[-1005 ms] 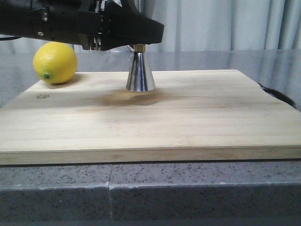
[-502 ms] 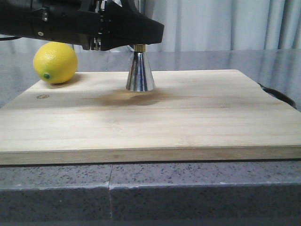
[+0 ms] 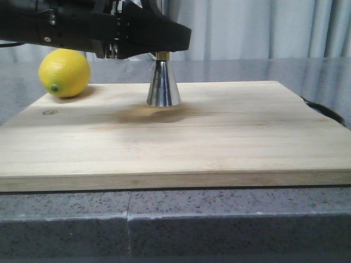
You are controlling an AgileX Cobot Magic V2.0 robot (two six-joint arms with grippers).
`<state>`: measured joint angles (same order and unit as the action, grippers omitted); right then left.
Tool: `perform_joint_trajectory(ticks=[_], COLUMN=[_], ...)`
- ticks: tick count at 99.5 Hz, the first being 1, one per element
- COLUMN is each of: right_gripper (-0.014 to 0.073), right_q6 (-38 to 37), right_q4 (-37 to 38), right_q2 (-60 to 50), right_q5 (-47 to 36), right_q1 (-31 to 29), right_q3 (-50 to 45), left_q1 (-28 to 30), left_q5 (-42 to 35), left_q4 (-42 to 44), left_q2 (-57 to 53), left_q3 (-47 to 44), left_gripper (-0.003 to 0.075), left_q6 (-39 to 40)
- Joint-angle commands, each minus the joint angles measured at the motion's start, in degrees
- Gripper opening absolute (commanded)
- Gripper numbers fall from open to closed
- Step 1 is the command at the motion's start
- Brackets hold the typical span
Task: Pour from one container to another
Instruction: 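Tilt the beaker with the right gripper, pouring liquid into the jigger, then tilt the beaker upright with the right gripper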
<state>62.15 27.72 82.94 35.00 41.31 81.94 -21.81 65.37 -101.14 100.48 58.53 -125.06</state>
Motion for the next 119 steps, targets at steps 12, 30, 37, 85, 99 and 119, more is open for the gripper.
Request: perform_joint_trajectory(ticks=[12, 30, 37, 85, 99, 119], right_gripper=[0.0300, 0.0300, 0.0300, 0.0300, 0.0300, 0.0300], right_q6=[0.73, 0.73, 0.73, -23.42, -34.00, -49.54], right_q4=[1.92, 1.92, 1.33, -2.75, -2.75, -2.88], right_q2=[-1.93, -1.93, -1.93, -1.93, -2.64, -5.82], right_q5=[-3.93, -3.93, -3.93, -3.08, -3.41, -3.58], right_q1=[0.13, 0.13, 0.13, -0.23, -3.16, -9.92], right_q3=[2.38, 2.38, 2.38, 2.38, 2.38, 1.54], left_q1=[-0.45, -0.45, -0.45, -0.45, -0.45, -0.45], left_q5=[3.63, 3.63, 3.63, 3.63, 3.63, 3.63], left_q4=[-4.85, -4.85, -4.85, -4.85, -4.85, -4.85], left_q2=[-2.29, -2.29, -2.29, -2.29, -2.29, -2.29], left_q3=[1.79, 1.79, 1.79, 1.79, 1.79, 1.79], left_gripper=[0.0197, 0.0197, 0.0197, 0.0197, 0.0197, 0.0197], left_q6=[-0.03, -0.03, -0.03, -0.03, -0.03, -0.03])
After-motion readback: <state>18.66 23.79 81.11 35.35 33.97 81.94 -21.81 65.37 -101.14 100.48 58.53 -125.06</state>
